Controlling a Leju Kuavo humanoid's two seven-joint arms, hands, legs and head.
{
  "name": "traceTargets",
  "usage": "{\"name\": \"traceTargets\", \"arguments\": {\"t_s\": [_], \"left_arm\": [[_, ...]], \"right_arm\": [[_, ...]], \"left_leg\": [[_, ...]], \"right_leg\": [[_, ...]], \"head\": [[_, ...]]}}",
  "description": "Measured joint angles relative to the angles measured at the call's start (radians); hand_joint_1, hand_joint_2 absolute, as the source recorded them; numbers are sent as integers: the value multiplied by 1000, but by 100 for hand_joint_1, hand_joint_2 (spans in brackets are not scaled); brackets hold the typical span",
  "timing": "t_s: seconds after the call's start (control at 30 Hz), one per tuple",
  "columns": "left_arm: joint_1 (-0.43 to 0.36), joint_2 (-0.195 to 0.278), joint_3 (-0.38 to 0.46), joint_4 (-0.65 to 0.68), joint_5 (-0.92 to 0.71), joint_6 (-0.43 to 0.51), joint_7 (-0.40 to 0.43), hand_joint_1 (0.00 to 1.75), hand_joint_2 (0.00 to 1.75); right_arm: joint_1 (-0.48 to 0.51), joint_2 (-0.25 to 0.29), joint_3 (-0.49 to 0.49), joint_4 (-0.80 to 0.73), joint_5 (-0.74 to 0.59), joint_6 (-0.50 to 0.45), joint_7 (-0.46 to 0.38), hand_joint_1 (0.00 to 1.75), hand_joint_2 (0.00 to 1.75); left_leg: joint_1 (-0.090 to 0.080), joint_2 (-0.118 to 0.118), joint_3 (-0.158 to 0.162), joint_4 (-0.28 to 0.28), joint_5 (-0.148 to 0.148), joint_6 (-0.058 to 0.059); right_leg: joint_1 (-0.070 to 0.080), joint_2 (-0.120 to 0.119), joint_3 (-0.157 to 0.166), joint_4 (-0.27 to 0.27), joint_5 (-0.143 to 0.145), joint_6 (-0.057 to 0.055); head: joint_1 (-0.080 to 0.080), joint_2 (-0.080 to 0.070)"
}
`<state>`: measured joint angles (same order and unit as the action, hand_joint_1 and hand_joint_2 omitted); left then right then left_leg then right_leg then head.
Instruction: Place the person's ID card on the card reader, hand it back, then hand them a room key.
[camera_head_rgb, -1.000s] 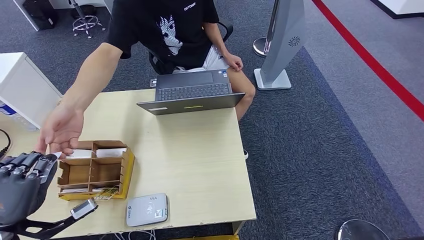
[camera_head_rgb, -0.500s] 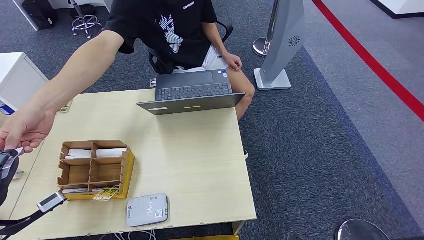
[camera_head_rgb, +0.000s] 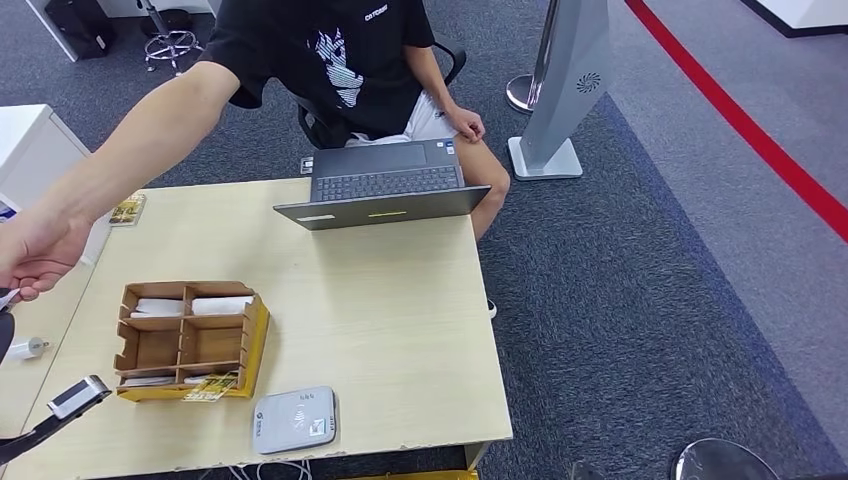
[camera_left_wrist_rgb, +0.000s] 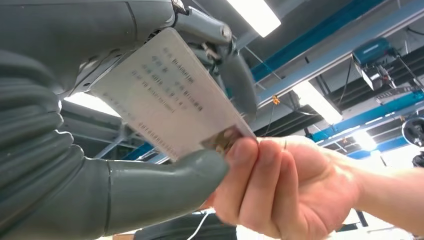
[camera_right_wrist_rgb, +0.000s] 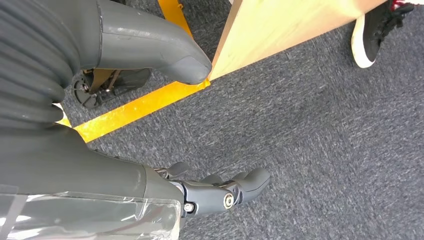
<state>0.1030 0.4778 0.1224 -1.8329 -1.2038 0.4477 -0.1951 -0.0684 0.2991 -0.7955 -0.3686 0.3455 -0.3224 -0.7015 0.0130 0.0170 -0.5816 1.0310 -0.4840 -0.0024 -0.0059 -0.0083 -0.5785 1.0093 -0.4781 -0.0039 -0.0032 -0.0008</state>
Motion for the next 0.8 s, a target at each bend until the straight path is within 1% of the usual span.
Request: {"name": "traceTargets", "arguments": {"t_s": [0.2, 0.53, 0.63, 0.8], "left_arm": [[0, -15, 3, 24, -9, 7, -12, 0, 175], [4, -26, 18, 40, -8, 17, -17, 0, 175], [27, -35, 24, 36, -8, 29, -27, 0, 175], [101, -65, 24, -12, -8, 35, -40, 0, 175]], "right_arm": [[-3, 0, 8, 5, -17, -1, 0, 0, 175], [-5, 0, 25, 5, -35, -13, 0, 0, 175], [-5, 0, 31, 5, -51, -20, 0, 0, 175], [-2, 0, 33, 4, -83, -26, 0, 0, 175]], "left_leg": [[0, 0, 0, 0, 0, 0], [0, 0, 0, 0, 0, 0], [0, 0, 0, 0, 0, 0], [0, 0, 0, 0, -1, 1]], "right_leg": [[0, 0, 0, 0, 0, 0], [0, 0, 0, 0, 0, 0], [0, 0, 0, 0, 0, 0], [0, 0, 0, -1, 0, 0]], "head": [[0, 0], [0, 0], [0, 0], [0, 0]]}}
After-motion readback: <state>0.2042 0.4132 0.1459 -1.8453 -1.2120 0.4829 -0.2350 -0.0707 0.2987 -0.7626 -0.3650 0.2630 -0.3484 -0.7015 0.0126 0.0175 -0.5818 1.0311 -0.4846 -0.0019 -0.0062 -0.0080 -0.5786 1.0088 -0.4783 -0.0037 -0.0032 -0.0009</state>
